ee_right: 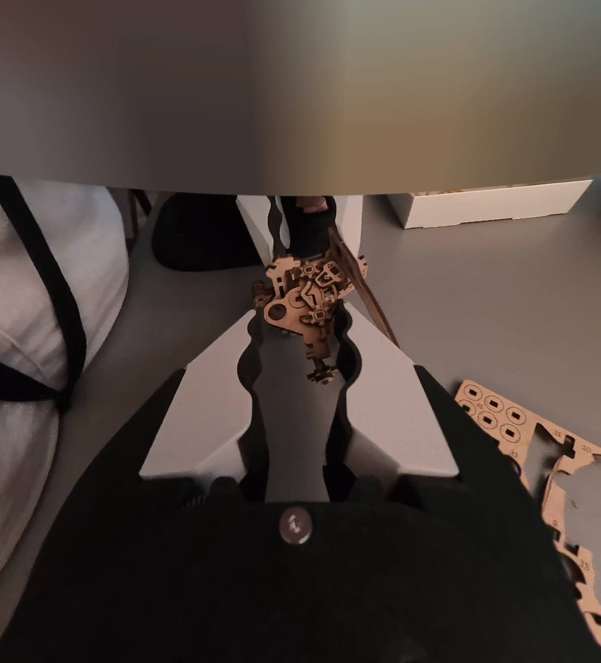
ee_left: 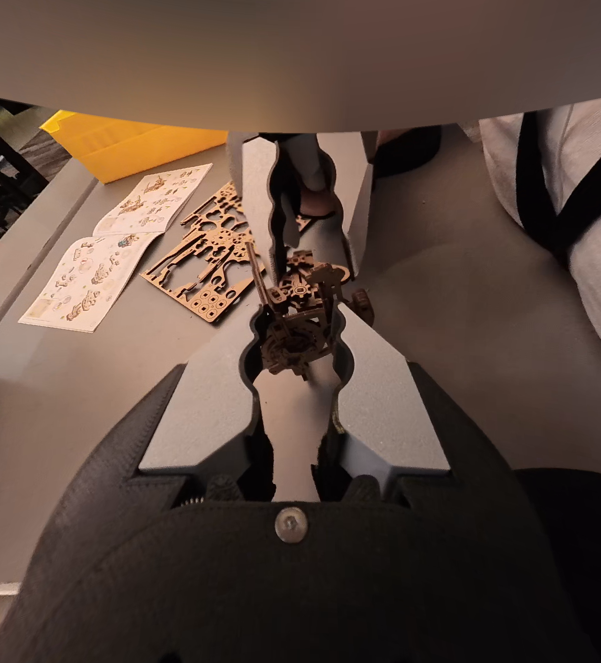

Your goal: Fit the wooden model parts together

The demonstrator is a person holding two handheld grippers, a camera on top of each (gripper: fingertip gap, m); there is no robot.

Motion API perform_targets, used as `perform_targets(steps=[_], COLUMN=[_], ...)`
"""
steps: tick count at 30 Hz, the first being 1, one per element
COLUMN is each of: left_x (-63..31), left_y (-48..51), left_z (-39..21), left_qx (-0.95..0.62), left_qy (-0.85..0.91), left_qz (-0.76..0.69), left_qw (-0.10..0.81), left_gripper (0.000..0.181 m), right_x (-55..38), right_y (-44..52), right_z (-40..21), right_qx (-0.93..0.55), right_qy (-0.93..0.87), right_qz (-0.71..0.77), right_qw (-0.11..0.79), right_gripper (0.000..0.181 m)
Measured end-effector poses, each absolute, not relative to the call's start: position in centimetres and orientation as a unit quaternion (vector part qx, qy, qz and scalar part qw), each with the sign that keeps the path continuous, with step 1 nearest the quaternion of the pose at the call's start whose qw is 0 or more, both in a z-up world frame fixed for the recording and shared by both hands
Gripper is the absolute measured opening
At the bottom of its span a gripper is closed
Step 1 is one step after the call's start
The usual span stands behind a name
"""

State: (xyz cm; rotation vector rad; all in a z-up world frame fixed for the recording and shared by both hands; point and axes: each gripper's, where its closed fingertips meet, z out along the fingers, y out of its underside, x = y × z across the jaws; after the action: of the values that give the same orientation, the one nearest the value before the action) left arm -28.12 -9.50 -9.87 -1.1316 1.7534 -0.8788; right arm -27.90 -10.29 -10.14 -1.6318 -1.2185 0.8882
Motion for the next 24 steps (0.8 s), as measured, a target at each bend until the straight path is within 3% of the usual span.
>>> perform_targets(steps=[15,24], left_x=[-28.06,-28.03], left_y=[-9.54,-9.33], left_z=[-10.15,-10.17], left_qx=[-0.455,-0.466], left_qy=[0.705,0.700], left_qz=[-0.352,-0.360], left_qw=[0.415,0.405], left_gripper=[0.034,0.034], right_x=[-27.83,-27.84], right_y=[-10.38,-10.41], right_z=[-10.56,-10.68], right_qx=[-0.659,-0.701], right_qy=[-0.524,-0.438], right_qz=[0.352,0.364], right_qw=[0.408,0.429], right_gripper=[0.039,0.039])
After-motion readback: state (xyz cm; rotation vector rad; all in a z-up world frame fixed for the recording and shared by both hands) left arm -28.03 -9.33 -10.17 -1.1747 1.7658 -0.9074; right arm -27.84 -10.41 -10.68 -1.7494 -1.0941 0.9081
